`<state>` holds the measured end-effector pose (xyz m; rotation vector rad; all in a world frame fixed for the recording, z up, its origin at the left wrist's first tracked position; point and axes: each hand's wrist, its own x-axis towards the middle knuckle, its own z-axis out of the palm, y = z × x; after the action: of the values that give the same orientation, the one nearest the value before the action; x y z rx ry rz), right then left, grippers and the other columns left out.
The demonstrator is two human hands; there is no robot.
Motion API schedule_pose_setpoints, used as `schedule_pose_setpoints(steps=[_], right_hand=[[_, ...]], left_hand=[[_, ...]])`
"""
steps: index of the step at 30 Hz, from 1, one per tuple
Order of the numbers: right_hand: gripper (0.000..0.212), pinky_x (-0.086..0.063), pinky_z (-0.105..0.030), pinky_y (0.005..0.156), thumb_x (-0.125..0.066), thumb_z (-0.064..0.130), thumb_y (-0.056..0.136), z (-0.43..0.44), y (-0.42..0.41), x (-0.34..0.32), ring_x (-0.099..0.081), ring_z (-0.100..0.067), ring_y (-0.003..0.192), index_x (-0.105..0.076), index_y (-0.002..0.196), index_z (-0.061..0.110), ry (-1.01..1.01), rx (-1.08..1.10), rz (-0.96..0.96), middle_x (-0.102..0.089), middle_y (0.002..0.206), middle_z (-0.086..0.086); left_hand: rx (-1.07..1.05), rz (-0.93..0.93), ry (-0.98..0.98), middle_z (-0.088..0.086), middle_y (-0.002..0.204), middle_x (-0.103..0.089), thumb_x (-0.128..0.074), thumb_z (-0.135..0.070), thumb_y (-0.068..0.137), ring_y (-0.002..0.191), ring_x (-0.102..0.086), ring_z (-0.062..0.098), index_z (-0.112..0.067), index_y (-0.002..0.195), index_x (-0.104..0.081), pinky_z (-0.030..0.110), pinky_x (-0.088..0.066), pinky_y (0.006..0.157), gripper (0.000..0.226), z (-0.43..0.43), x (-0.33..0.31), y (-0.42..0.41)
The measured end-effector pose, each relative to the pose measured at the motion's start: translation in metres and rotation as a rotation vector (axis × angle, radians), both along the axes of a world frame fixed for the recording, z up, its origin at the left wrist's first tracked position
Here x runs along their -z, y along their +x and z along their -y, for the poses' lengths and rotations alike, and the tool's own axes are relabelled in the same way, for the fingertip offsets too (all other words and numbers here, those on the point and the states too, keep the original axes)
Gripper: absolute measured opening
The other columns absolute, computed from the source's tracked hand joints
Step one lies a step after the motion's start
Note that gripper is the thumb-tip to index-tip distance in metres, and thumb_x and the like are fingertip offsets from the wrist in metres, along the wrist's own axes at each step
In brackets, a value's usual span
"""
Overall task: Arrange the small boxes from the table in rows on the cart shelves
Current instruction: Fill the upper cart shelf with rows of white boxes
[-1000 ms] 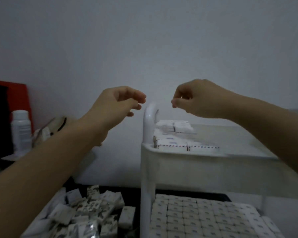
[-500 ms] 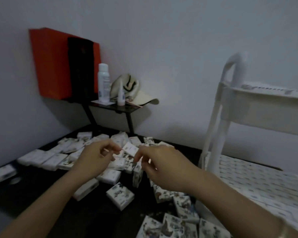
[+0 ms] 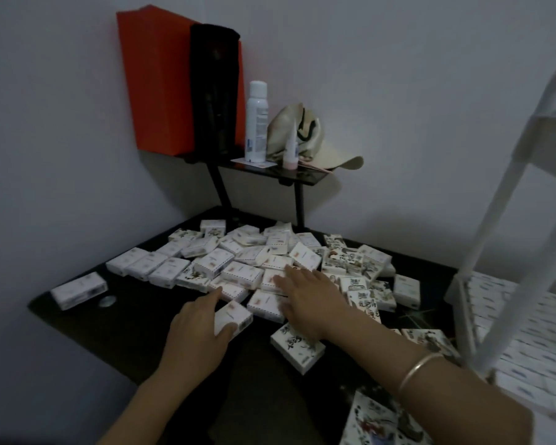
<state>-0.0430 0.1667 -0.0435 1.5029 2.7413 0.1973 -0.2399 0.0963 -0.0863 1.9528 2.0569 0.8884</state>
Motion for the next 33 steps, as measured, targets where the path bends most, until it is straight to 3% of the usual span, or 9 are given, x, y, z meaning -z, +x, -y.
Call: schedule_pose_setpoints(steps=[3, 7, 11, 14, 18, 20, 24, 28, 33], right_hand=[[0.041, -0.028, -0.038, 0.110, -0.039, 0.034, 0.100, 0.001, -0.002, -0.002, -0.041, -0.027, 0.130, -0.041, 0.134, 0.013, 0.085, -0.020, -0.055, -0.042, 0.143, -0.012], [0.034, -0.042, -0.034, 0.082, -0.050, 0.025, 0.096, -0.002, -0.003, -0.011, -0.055, -0.026, 0.106, -0.043, 0.127, 0.015, 0.030, 0.007, -0.096, -0.058, 0.122, -0.009], [0.069, -0.043, -0.036, 0.088, -0.067, 0.032, 0.086, -0.014, 0.001, -0.018, -0.051, -0.027, 0.115, -0.029, 0.143, 0.021, -0.068, 0.044, -0.192, -0.053, 0.129, -0.009], [0.089, -0.042, -0.039, 0.099, -0.071, 0.036, 0.082, -0.016, 0.005, -0.016, -0.043, -0.028, 0.126, -0.017, 0.152, 0.029, -0.114, 0.062, -0.149, -0.048, 0.139, -0.008], [0.066, -0.041, -0.034, 0.091, -0.072, 0.041, 0.081, -0.011, 0.012, -0.011, -0.044, -0.022, 0.121, -0.041, 0.138, 0.035, -0.089, 0.062, -0.277, -0.056, 0.128, 0.000], [0.055, -0.041, -0.031, 0.083, -0.073, 0.043, 0.079, -0.004, 0.016, -0.019, -0.045, -0.018, 0.114, -0.049, 0.127, 0.036, -0.048, 0.066, -0.431, -0.059, 0.115, 0.004], [0.044, -0.046, -0.034, 0.086, -0.074, 0.042, 0.078, 0.021, 0.032, -0.052, -0.047, -0.014, 0.107, -0.056, 0.118, 0.041, 0.026, 0.051, -0.656, -0.055, 0.099, 0.014], [0.022, -0.049, -0.032, 0.079, -0.071, 0.031, 0.082, 0.059, 0.073, -0.099, -0.054, -0.008, 0.088, -0.065, 0.101, 0.039, 0.092, 0.025, -0.776, -0.063, 0.094, 0.014], [0.016, -0.050, -0.023, 0.065, -0.074, 0.038, 0.077, 0.128, 0.145, -0.178, -0.061, -0.004, 0.070, -0.067, 0.091, 0.036, 0.256, 0.048, -0.959, -0.066, 0.079, 0.017]], left_hand=[[0.043, 0.055, -0.079, -0.003, 0.141, -0.049, -0.062, -0.037, 0.091, 0.126, -0.045, 0.014, -0.022, 0.151, -0.027, 0.027, -0.038, 0.101, 0.072, 0.003, 0.005, 0.001], [0.063, 0.132, -0.005, -0.007, 0.138, -0.047, -0.071, -0.027, 0.085, 0.126, -0.044, 0.009, -0.021, 0.147, -0.034, 0.025, -0.037, 0.104, 0.073, 0.005, 0.005, 0.003], [0.101, 0.228, -0.004, -0.012, 0.120, -0.047, -0.074, -0.016, 0.081, 0.110, -0.048, 0.004, -0.029, 0.143, -0.039, 0.023, -0.041, 0.096, 0.073, 0.008, 0.002, 0.006], [0.125, 0.370, -0.004, -0.017, 0.113, -0.051, -0.072, -0.007, 0.078, 0.101, -0.053, -0.003, -0.038, 0.124, -0.054, 0.025, -0.048, 0.092, 0.059, 0.011, -0.004, 0.006], [0.187, 0.553, 0.007, -0.014, 0.109, -0.063, -0.070, -0.002, 0.078, 0.094, -0.061, -0.003, -0.036, 0.107, -0.066, 0.018, -0.050, 0.072, 0.045, 0.018, -0.019, 0.011], [0.223, 0.593, 0.025, -0.016, 0.108, -0.065, -0.066, 0.001, 0.080, 0.096, -0.061, -0.003, -0.037, 0.107, -0.066, 0.016, -0.048, 0.076, 0.047, 0.021, -0.029, 0.016], [0.302, 0.646, 0.075, -0.027, 0.107, -0.063, -0.062, 0.002, 0.087, 0.104, -0.056, -0.008, -0.035, 0.110, -0.066, 0.015, -0.042, 0.086, 0.044, 0.027, -0.062, 0.034], [0.425, 0.774, 0.137, -0.013, 0.107, -0.069, -0.059, 0.001, 0.089, 0.099, -0.065, 0.006, -0.029, 0.109, -0.068, 0.026, -0.053, 0.083, 0.037, 0.032, -0.111, 0.072], [0.651, 0.898, 0.290, -0.002, 0.097, -0.073, -0.063, -0.003, 0.086, 0.087, -0.069, 0.009, -0.019, 0.102, -0.065, 0.021, -0.055, 0.072, 0.022, 0.040, -0.191, 0.142]])
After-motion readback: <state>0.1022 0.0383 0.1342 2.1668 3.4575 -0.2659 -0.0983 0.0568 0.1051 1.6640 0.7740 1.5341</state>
